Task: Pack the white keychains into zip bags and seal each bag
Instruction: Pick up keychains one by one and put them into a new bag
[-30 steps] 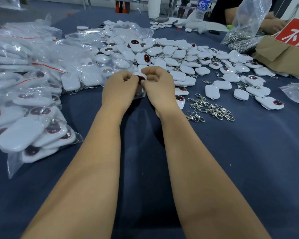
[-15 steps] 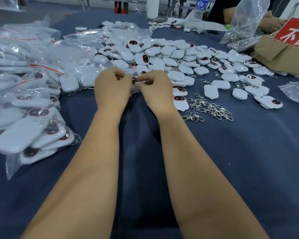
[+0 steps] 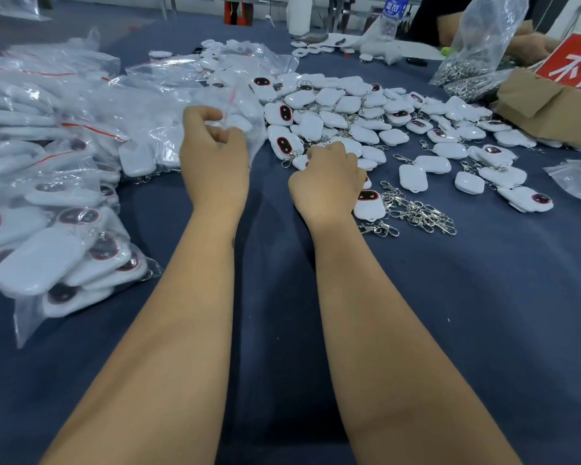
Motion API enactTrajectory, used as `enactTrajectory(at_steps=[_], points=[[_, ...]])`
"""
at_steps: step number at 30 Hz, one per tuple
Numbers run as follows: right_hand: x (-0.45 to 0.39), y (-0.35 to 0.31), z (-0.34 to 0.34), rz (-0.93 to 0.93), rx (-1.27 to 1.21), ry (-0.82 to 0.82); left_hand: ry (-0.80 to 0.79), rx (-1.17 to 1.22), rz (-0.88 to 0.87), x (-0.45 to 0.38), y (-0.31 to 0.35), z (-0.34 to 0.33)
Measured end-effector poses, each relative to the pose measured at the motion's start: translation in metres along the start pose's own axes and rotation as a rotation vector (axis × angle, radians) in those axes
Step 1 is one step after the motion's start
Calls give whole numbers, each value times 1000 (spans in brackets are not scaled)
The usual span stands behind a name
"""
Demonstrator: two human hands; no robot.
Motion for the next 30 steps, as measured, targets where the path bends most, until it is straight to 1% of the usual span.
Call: enactTrajectory(at_steps=[4,6,8,9,11,14,16,19,22,25,27,30], points=[[-2,4,0,-33,11,10,-222,-171,-92,6,0,-24],[-2,6,-2,-59,-3,17,-339,-286,-120,9,-3,-37],[-2,7,-4,-62,-16,19,-420,-377,-124,12,-7,-46],[-3,7,-4,-54,-28,20,-431,-408,-116,11,-9,-47],[-5,7,-4,-43,-100,18,-403,-449,-102,9,-12,-45],[-5,1,-4,-3,-413,17,-348,-479,-116,6,-11,-40],[-3,-3,-1,2,-648,44,-328,-428,-93,5,-11,-37],[-2,0,-7,-97,-913,25,-334,-298,-19,2,-15,-36],[-3,-2,-18,-150,-1096,-71,-367,-225,4,3,-16,-38],[-5,-4,-23,-185,-1274,-119,-416,-257,-11,5,-18,-44],[-7,1,-23,-241,-1371,-85,-446,-334,-34,7,-19,-47],[-9,6,-25,-295,-1461,-57,-441,-400,-69,7,-17,-48]])
Point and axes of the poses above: each hand's wrist, its own x-axis away from the middle knuckle, its own z-axis out of the back of the hand, y = z × x, the point moved 9 cm from there along -x, towards the middle knuckle, and after that the axes turned 8 degrees about -x, right-handed, at the moved point
